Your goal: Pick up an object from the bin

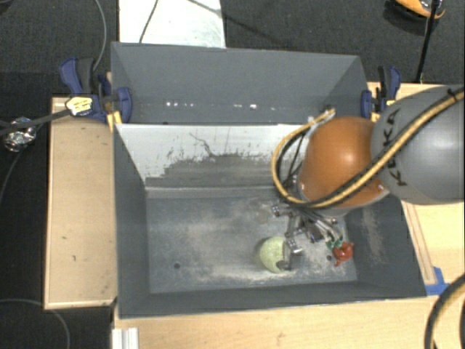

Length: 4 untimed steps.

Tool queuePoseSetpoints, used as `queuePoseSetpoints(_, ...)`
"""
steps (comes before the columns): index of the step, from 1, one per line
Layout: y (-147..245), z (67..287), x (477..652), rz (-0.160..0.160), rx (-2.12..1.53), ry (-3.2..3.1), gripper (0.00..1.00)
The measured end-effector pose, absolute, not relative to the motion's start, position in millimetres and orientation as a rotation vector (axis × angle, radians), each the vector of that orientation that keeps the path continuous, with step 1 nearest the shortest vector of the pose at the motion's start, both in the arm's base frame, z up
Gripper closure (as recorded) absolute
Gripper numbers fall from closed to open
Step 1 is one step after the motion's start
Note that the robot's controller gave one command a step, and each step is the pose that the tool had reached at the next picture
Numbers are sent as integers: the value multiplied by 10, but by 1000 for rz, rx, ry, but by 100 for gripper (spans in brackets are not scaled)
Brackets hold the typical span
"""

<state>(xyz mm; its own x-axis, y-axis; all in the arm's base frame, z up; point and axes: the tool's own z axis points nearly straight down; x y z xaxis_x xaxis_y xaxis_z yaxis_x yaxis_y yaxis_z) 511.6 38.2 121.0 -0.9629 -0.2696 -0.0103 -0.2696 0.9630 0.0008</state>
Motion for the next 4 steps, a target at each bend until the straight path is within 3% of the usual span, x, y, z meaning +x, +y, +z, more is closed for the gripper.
queuePoseSetpoints(1, 173, 943, 5050, 0, -521, 3089, 0)
queuePoseSetpoints(2, 129, 726, 5038, 5, -340, 3115, 100)
queuePoseSetpoints(3, 129, 726, 5038, 5, -340, 3115, 100)
queuePoseSetpoints(4, -376, 1438, 5322, 5, -424, 3102, 100)
